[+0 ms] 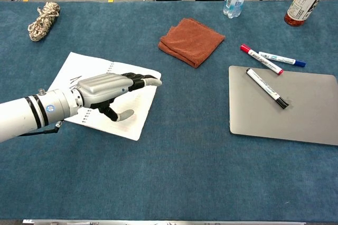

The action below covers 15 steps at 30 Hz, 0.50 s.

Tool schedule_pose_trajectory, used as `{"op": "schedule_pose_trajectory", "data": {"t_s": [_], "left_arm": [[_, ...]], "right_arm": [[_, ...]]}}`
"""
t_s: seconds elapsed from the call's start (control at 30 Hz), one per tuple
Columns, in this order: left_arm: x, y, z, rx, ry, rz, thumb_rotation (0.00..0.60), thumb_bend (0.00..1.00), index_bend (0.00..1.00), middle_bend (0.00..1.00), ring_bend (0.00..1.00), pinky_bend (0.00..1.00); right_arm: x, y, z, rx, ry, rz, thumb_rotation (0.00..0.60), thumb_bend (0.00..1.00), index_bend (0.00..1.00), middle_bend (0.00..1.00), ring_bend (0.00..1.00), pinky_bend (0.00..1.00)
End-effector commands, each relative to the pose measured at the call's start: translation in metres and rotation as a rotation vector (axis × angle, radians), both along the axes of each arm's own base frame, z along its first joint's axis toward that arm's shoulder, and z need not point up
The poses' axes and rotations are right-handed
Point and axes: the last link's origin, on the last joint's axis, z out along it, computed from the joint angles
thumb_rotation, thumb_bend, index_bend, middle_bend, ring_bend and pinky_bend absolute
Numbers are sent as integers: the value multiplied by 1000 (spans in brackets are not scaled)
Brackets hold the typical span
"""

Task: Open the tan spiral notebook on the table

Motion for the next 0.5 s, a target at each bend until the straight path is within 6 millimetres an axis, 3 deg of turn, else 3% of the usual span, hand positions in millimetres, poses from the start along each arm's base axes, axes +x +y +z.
{"op": "schedule_pose_trajectory", "data": {"t_s": [0.03, 0.23, 0.5], "left_arm": [[-3, -2, 7, -9, -19, 36, 600, 436, 0, 0, 0, 0], [-27, -3, 42, 85, -43, 111, 600, 436, 0, 0, 0, 0], [-81, -6, 98, 333, -34, 272, 600, 436, 0, 5, 0, 0]], "right_arm": [[0, -1, -1, 4, -2, 3, 600, 130, 326, 370, 206, 272], [-1, -4, -1, 14, -1, 5, 600, 131, 326, 370, 206, 272], [-3, -9, -2, 45, 28, -37, 600, 131, 326, 370, 206, 272]]}}
